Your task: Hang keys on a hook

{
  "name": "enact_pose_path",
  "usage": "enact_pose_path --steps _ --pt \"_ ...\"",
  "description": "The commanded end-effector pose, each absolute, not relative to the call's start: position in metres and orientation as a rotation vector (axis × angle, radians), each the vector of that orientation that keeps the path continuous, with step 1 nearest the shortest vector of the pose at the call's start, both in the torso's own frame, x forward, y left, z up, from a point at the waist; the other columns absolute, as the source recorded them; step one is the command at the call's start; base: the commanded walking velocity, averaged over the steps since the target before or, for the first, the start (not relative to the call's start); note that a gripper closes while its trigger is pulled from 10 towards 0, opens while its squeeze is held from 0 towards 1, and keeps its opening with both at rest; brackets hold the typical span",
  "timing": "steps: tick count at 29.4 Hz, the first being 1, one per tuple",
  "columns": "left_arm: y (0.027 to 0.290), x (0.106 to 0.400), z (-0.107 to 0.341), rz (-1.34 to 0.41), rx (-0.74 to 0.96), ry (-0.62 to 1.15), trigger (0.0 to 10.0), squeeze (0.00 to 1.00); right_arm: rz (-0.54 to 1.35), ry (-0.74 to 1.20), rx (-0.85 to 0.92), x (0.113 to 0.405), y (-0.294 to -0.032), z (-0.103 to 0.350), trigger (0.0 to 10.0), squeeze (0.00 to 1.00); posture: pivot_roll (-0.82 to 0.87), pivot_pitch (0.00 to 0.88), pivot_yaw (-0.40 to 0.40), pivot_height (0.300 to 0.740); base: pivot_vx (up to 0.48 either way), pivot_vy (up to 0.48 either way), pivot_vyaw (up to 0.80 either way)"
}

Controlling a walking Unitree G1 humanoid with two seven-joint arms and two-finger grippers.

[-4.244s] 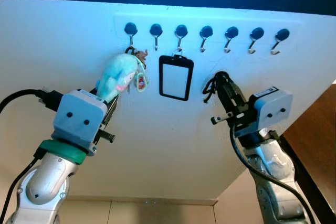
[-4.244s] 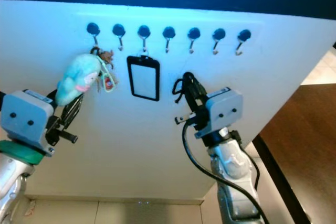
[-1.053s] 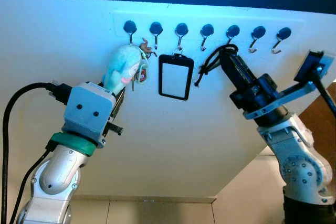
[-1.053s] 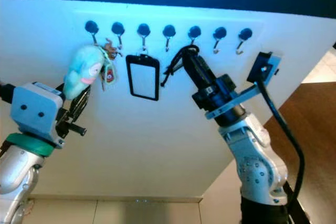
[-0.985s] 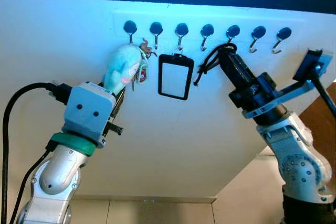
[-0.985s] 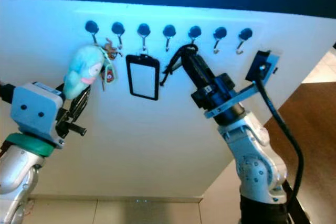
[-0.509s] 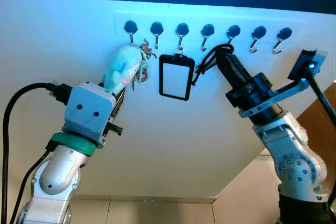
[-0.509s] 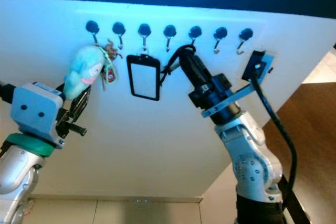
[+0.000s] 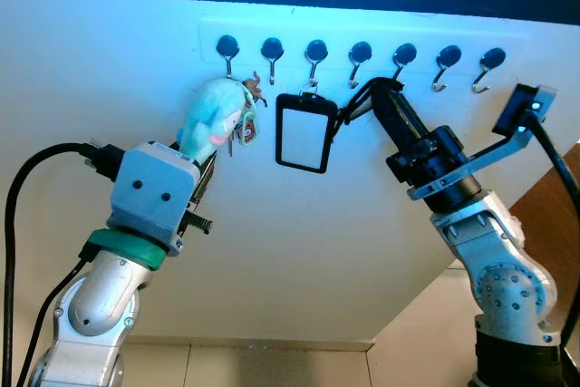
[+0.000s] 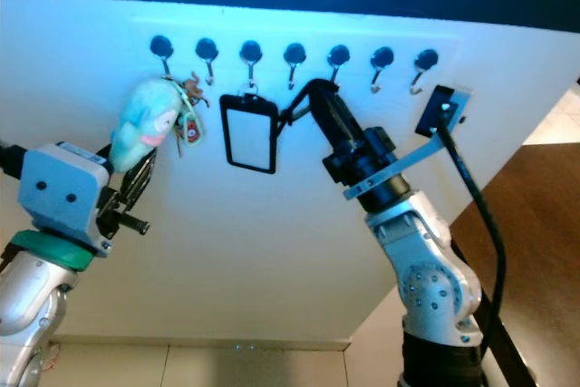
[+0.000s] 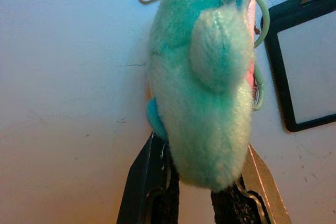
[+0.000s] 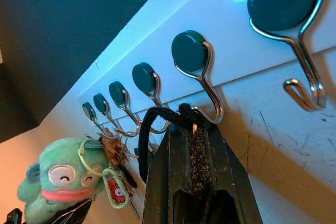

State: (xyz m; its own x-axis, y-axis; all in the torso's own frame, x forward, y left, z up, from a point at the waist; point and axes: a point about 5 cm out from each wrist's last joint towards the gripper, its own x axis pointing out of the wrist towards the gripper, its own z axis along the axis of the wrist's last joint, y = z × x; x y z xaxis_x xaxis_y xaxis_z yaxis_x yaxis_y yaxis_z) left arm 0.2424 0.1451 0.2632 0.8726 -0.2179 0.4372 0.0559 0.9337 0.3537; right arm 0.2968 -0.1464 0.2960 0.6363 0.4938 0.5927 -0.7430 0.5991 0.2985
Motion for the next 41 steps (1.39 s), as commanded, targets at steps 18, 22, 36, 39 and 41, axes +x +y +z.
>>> enact_pose_path --steps 18,22,36,39,41 --pt "0.145 0.242 0.259 -0.147 0.344 -0.471 10.0 0.00 0.834 -0.559 0.493 0.278 -0.152 0.308 10.0 0.00 0.08 0.123 0.058 0.740 0.000 0.000 0.00" --pt "0.145 0.243 0.259 -0.149 0.344 -0.470 10.0 0.00 0.812 -0.556 0.502 0.276 -0.155 0.304 10.0 0.00 0.08 0.117 0.062 0.740 0.000 0.000 0.00" --pt "0.144 0.244 0.259 -0.152 0.344 -0.475 10.0 0.00 0.802 -0.554 0.562 0.286 -0.155 0.308 10.0 0.00 0.08 0.099 0.055 0.740 0.000 0.000 0.00" --pt "0.145 0.243 0.258 -0.148 0.345 -0.474 10.0 0.00 0.779 -0.535 0.612 0.289 -0.157 0.305 10.0 0.00 0.09 0.098 0.054 0.740 0.000 0.000 0.00" --pt "0.146 0.243 0.258 -0.146 0.345 -0.473 10.0 0.00 0.758 -0.509 0.666 0.290 -0.158 0.298 10.0 0.00 0.08 0.098 0.058 0.740 0.000 0.000 0.00"
